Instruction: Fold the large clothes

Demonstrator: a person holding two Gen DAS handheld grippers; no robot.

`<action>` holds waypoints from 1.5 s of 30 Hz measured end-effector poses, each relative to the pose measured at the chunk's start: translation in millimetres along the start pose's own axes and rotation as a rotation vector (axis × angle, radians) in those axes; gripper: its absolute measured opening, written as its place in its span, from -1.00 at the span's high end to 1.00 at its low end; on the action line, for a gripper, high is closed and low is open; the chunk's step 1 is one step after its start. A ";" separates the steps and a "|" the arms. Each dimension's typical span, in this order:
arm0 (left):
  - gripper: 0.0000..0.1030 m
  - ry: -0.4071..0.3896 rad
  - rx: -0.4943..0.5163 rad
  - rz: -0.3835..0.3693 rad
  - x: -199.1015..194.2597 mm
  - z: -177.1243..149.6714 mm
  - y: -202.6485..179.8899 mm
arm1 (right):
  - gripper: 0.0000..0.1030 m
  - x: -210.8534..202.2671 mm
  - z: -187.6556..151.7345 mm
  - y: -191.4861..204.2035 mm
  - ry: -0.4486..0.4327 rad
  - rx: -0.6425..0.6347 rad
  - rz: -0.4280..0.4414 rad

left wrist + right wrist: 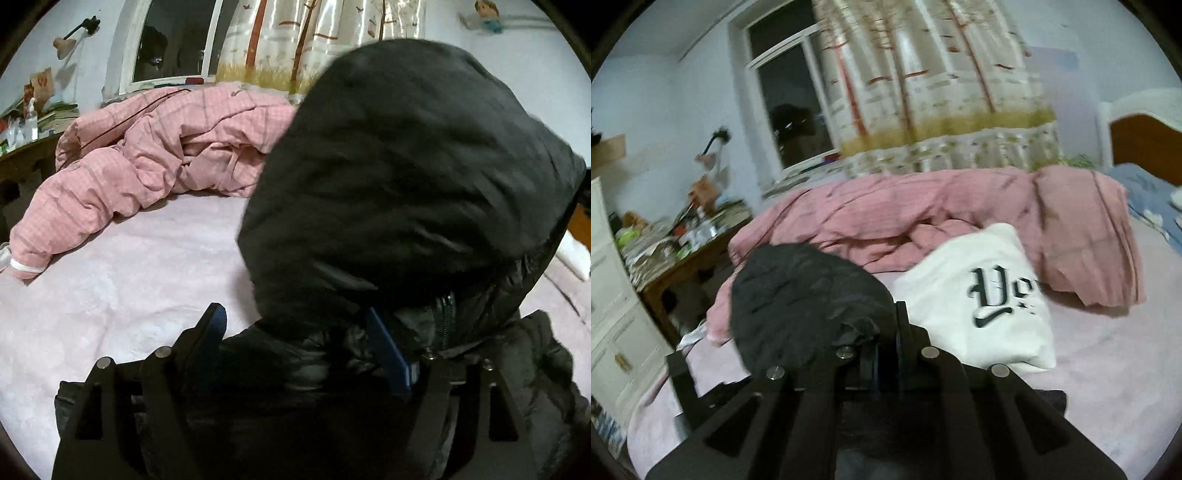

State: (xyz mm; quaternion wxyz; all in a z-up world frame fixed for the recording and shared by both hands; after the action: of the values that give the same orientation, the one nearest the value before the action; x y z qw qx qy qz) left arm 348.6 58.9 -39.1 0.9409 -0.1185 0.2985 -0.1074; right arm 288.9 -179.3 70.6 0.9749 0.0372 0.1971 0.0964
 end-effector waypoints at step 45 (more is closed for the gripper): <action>0.86 0.049 0.087 0.218 32.7 48.0 -25.8 | 0.88 130.0 -115.8 -101.1 0.299 0.060 -0.077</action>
State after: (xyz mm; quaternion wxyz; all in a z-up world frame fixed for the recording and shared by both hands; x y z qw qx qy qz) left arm 399.6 33.1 -11.2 0.9437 -0.0416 0.3276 -0.0201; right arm 378.6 -247.9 -96.1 0.9362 0.0440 0.3439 0.0574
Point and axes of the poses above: each gripper's, at about its wrist camera, not at the fingertips, and x roughly the way its jaws point, y to its left, z to its top, the point moved 7 cm from there along x, roughly the way its jaws point, and after that the axes turned 12 degrees about -x, right-handed, at the moved point
